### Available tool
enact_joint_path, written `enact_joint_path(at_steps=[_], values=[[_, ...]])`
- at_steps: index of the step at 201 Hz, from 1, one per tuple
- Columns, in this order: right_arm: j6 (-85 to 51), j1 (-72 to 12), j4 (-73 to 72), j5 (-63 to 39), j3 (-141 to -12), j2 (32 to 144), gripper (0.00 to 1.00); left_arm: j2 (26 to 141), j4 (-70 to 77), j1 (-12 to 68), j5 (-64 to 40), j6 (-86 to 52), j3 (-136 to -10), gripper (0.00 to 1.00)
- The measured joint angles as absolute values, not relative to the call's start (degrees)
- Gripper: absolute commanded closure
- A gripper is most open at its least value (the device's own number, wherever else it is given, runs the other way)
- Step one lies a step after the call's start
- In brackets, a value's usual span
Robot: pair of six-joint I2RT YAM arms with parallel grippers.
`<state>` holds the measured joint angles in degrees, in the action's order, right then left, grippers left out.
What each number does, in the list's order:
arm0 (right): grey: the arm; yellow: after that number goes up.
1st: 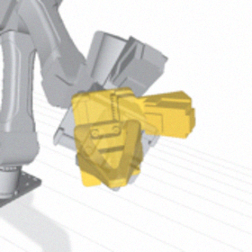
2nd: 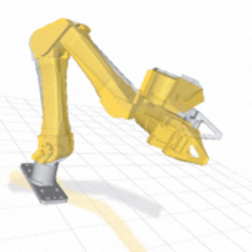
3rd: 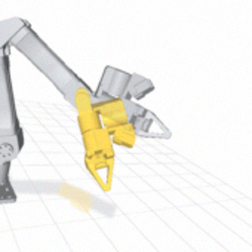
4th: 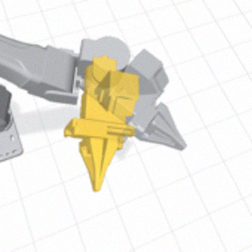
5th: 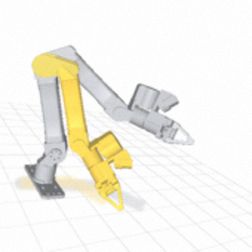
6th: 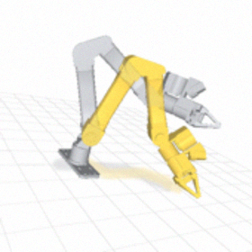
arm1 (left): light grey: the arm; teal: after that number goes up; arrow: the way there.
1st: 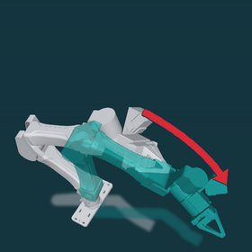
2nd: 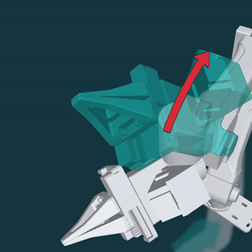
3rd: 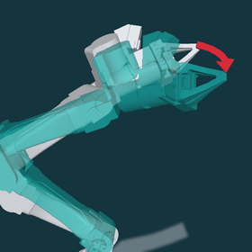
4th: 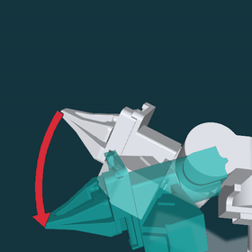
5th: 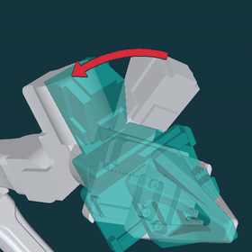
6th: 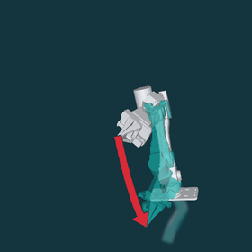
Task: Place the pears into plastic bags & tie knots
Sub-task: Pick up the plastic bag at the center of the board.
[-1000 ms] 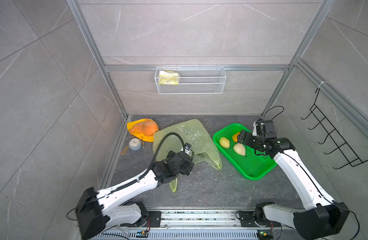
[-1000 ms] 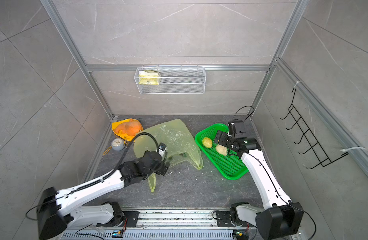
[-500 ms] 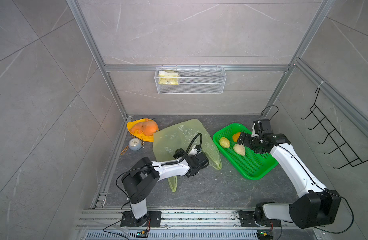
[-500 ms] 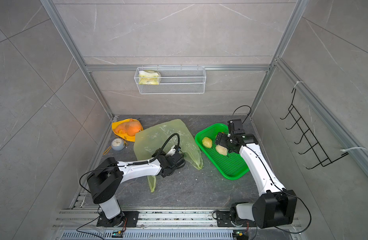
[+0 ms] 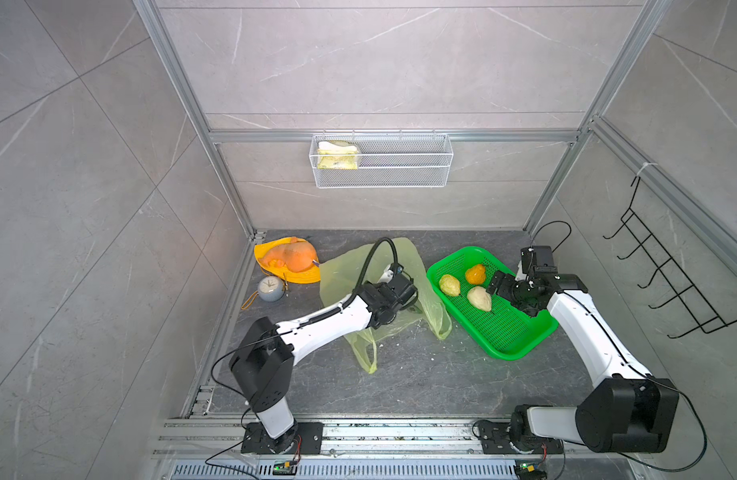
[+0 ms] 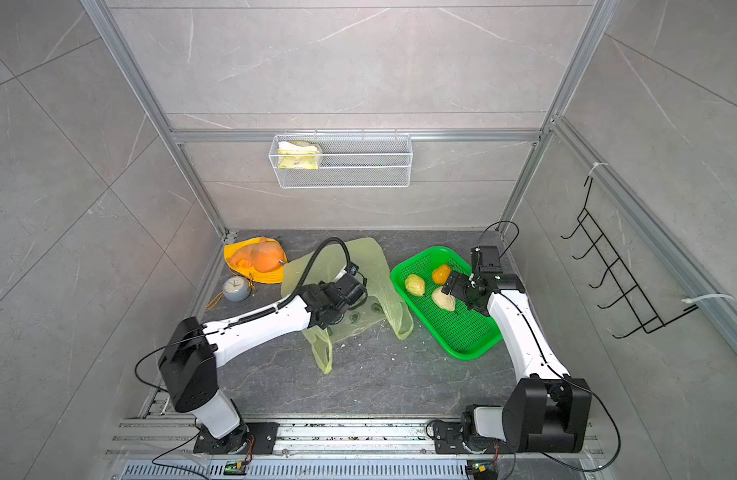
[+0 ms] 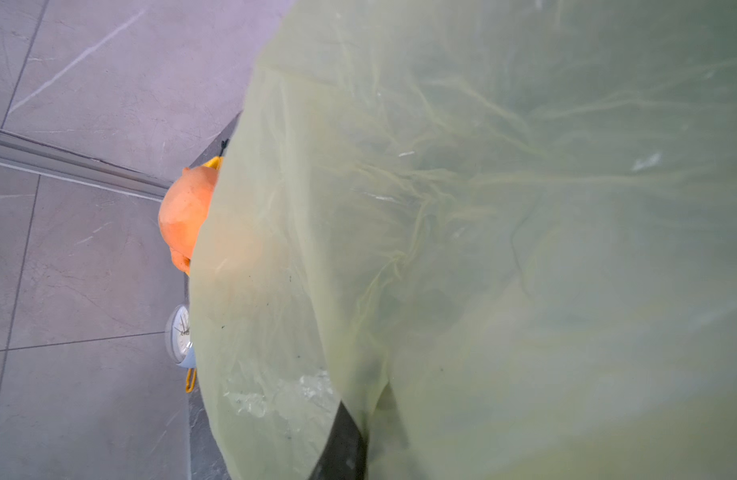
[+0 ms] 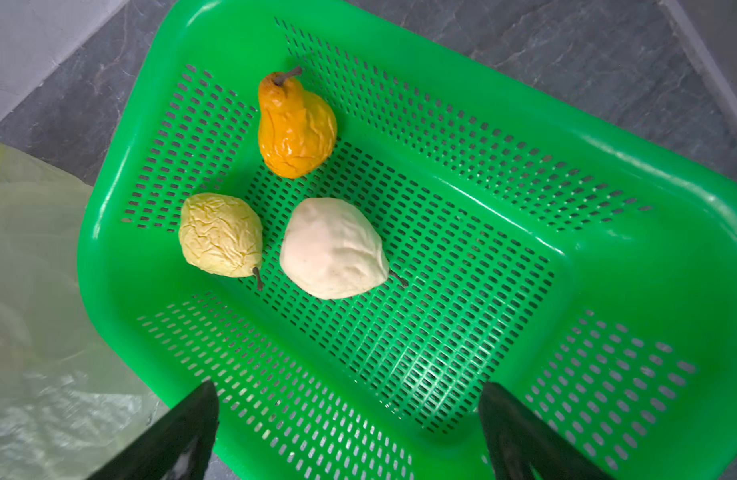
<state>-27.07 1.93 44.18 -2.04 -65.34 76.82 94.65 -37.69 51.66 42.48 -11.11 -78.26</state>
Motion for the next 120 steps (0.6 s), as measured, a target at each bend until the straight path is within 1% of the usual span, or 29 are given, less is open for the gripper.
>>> enact_joint_path(at_steps=[37,120], values=[[-27.51,2.66,42.52,-4.27,-65.14,77.56,0.01,88.07,-40.34,50.78,38.15,-16.21,-79.66,1.00],[-27.51,3.44,40.21,-4.58,-65.12,82.04,0.01,88.01,-42.61,50.59,33.87,-19.99,-78.08,1.00]])
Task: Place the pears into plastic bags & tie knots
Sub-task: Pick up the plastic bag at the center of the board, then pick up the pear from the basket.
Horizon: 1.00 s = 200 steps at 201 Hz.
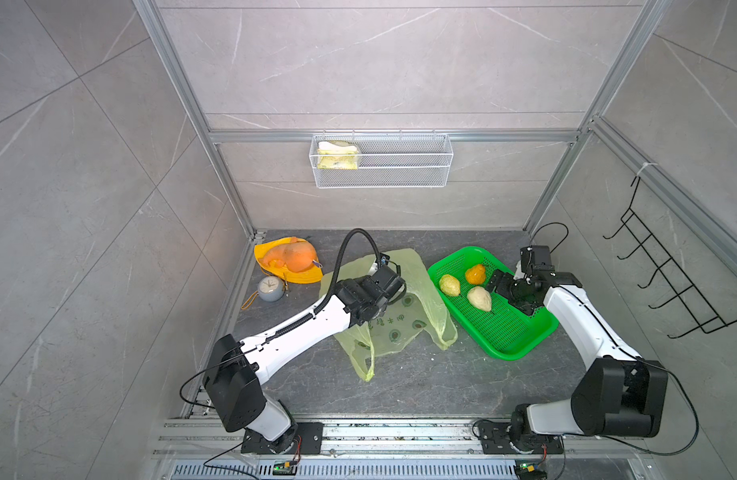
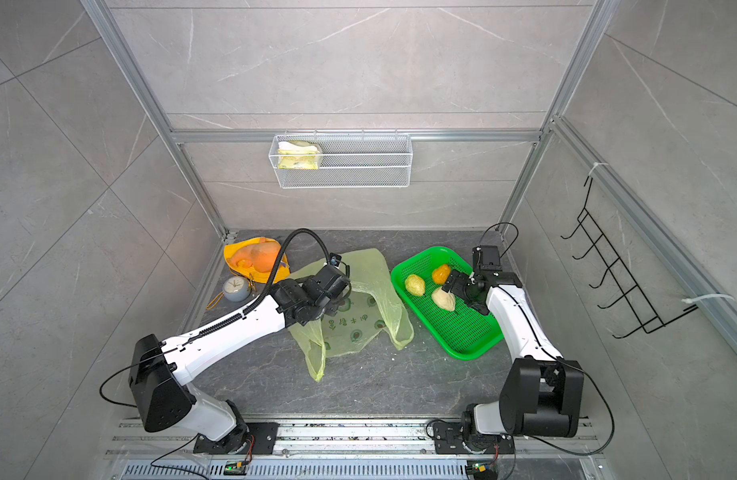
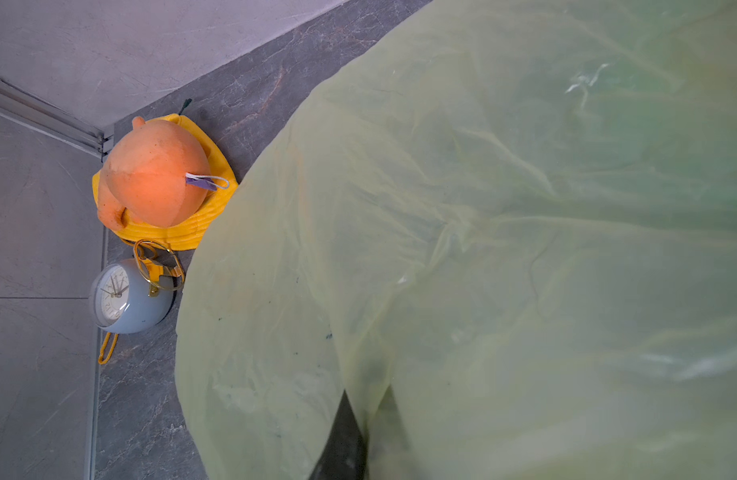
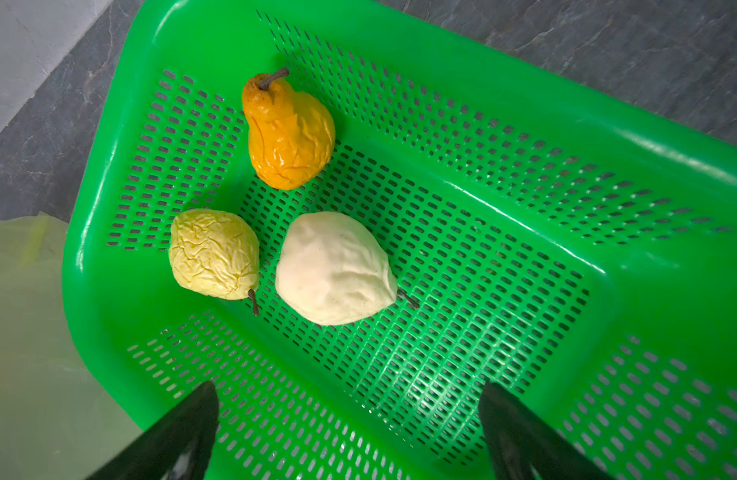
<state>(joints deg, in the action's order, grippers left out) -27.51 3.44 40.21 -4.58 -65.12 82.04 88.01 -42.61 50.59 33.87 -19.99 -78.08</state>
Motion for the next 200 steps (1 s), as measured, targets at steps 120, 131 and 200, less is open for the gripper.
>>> enact_joint_path(at_steps=[120,131,200], values=[[-28.97,3.46,37.52,-5.21,-66.78,90.85,0.01,88.01,-41.63,50.28,31.35,-20.86,-76.71,1.00],[-28.99,3.46,37.32,-5.43,-66.78,91.53,0.01,88.01,-41.47,50.17,31.22,-20.84,-76.69,1.00],[-28.97,3.46,36.34,-5.43,-66.78,93.78,0.01,88.01,-40.25,49.84,30.79,-20.86,-76.55,1.00]])
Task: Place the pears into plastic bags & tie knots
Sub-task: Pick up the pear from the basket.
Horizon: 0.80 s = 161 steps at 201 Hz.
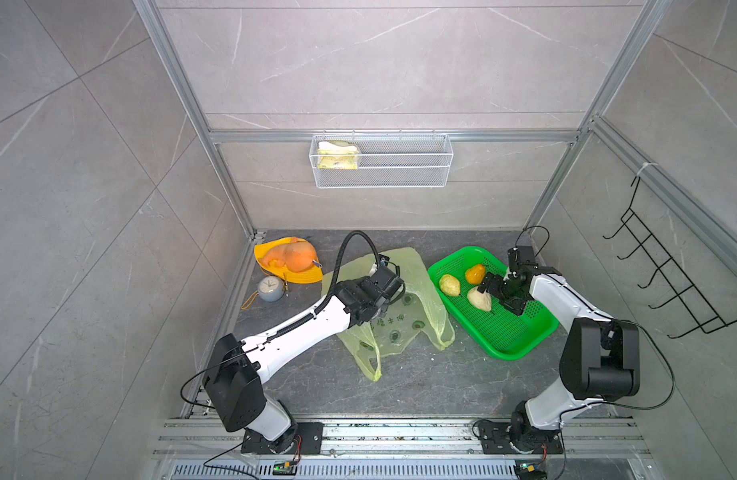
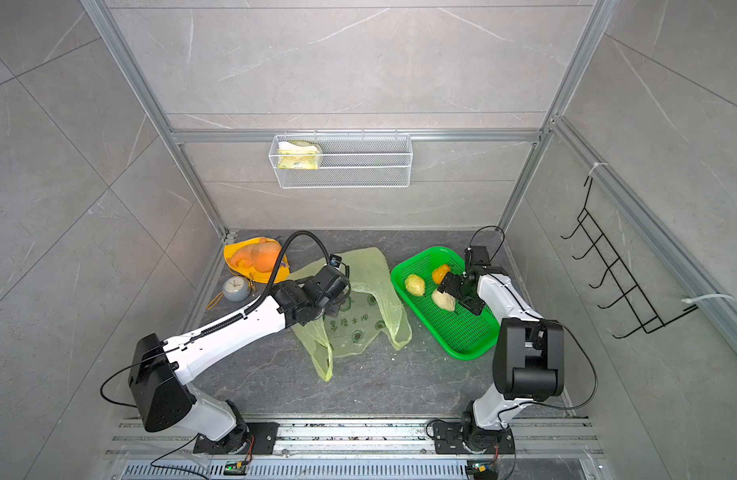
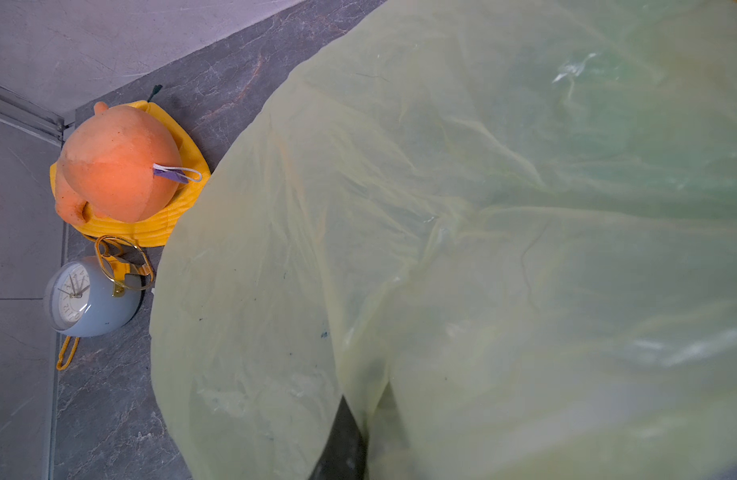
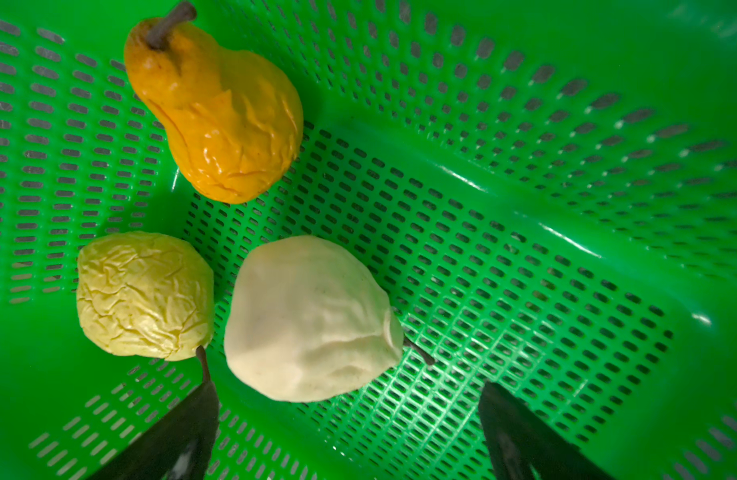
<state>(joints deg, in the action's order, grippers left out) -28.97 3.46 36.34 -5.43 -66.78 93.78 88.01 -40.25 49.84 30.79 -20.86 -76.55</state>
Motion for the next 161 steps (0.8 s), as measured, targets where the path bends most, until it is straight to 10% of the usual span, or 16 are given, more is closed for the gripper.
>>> enact_joint_path(at_steps=[161], values=[[-28.99,3.46,33.67,-6.42,-65.36,95.44,0.02,88.23,-38.46,49.45,29.36,-20.84,-74.83,1.00]])
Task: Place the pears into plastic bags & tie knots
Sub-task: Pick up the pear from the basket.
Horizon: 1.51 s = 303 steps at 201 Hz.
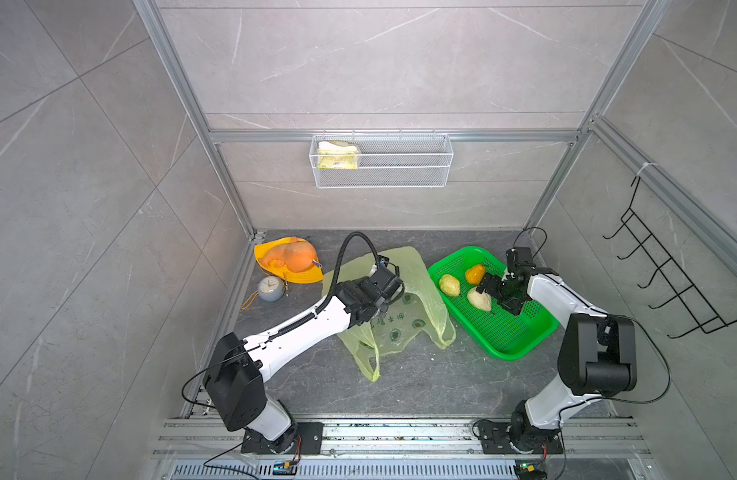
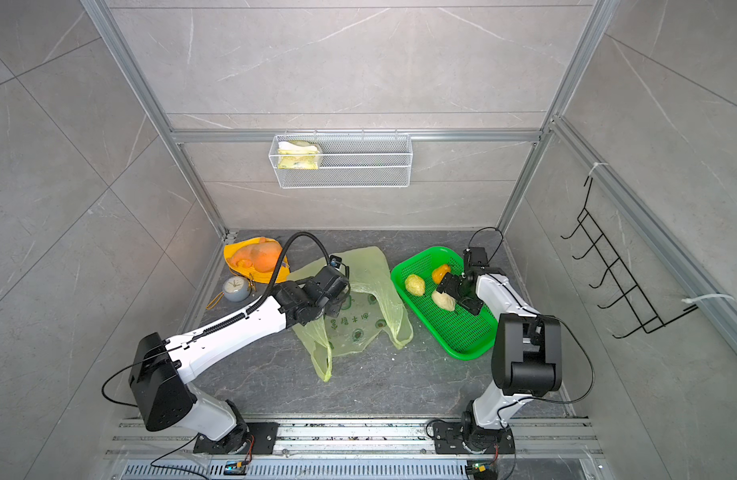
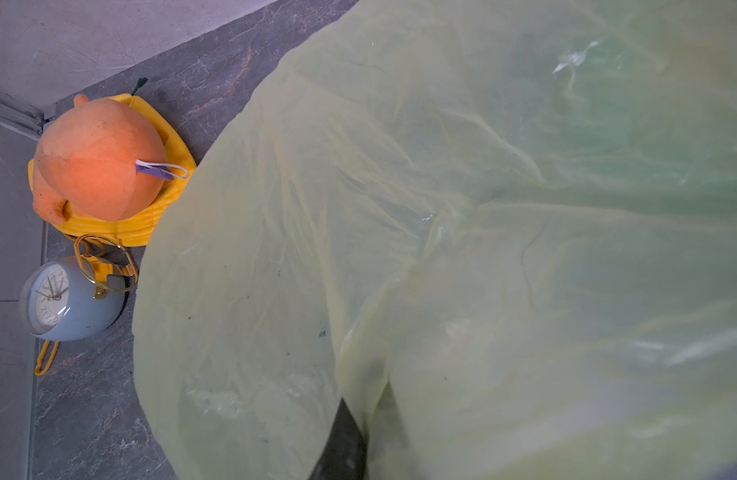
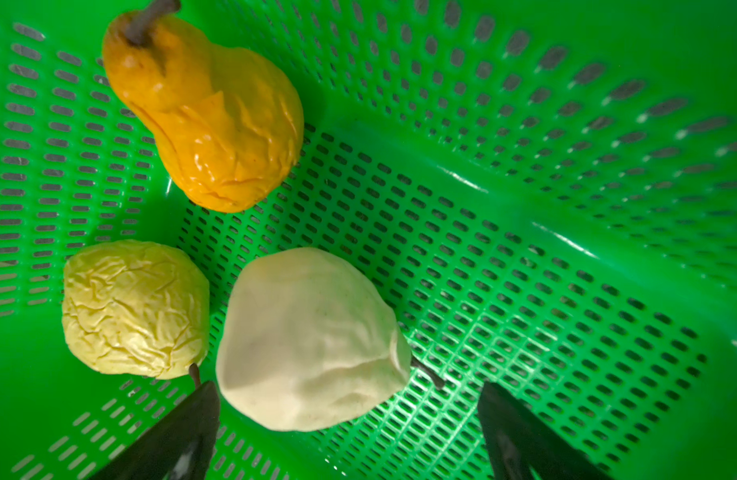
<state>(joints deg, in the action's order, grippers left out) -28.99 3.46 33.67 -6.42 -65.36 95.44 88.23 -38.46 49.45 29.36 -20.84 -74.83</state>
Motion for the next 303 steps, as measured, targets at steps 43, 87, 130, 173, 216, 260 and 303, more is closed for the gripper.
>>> enact_joint_path(at_steps=[43,87,130,173,216,260,303], values=[[-29.23,3.40,32.29,-8.21,-59.72,92.33,0.01,88.23,-38.41,49.45,29.34,-20.91,-74.13,1.00],[-29.21,2.79,31.20,-7.49,-62.57,95.04,0.01,88.23,-38.13,49.45,29.34,-21.45,-73.25,1.00],[-29.19,0.93,28.95,-6.92,-64.16,99.90,0.01,88.23,-38.11,49.34,29.30,-21.80,-73.10,1.00],[-29.50,-0.86,26.59,-6.94,-60.58,99.55,0.01,88.23,-37.65,49.19,28.03,-22.11,-72.82,1.00],[-30.50,-1.13,25.80,-6.96,-59.31,98.52,0.27,88.23,-37.65,49.19,27.81,-22.11,-72.82,1.00],[-30.48,-1.13,26.50,-7.62,-57.54,89.52,0.45,88.23,-37.65,49.19,26.68,-22.28,-72.79,1.00],[-30.74,-3.97,30.48,-12.29,-55.00,67.99,0.48,88.23,-37.85,49.19,25.04,-23.09,-72.73,1.00]])
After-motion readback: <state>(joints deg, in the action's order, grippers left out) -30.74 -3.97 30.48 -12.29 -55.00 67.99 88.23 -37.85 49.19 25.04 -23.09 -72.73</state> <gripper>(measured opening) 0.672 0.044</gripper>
